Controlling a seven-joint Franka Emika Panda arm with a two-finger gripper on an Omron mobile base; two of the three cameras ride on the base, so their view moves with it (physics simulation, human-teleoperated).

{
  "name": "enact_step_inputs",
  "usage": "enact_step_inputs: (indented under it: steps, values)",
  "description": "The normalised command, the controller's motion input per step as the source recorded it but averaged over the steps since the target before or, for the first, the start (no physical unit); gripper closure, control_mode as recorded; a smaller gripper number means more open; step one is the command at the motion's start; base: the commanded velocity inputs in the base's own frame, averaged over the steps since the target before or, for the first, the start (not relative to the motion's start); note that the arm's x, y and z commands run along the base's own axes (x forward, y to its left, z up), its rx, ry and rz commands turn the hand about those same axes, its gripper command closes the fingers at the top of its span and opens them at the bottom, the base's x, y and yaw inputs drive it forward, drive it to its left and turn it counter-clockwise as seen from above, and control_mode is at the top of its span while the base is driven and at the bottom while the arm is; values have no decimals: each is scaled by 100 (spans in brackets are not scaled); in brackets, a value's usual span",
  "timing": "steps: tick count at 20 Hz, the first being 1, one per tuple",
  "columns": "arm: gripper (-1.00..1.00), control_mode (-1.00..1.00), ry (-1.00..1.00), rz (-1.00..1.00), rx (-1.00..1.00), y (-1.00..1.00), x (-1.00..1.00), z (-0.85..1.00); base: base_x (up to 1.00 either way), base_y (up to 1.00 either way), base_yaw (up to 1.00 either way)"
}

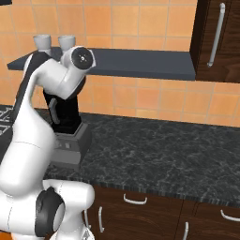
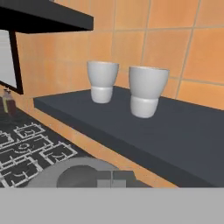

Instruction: Close the lid blender by securely placing the lid on top.

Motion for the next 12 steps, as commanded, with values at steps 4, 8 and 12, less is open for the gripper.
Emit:
enact_step_inputs:
  steps: [4,8,12]
  values:
    - [100,-100,0,0,0,-22,-90,10,0,0,0]
    - [100,-100,2,-1,0,-40,-61,0,0,0,0]
    - [100,-100,5,-2,0,-47,-29,0,0,0,0]
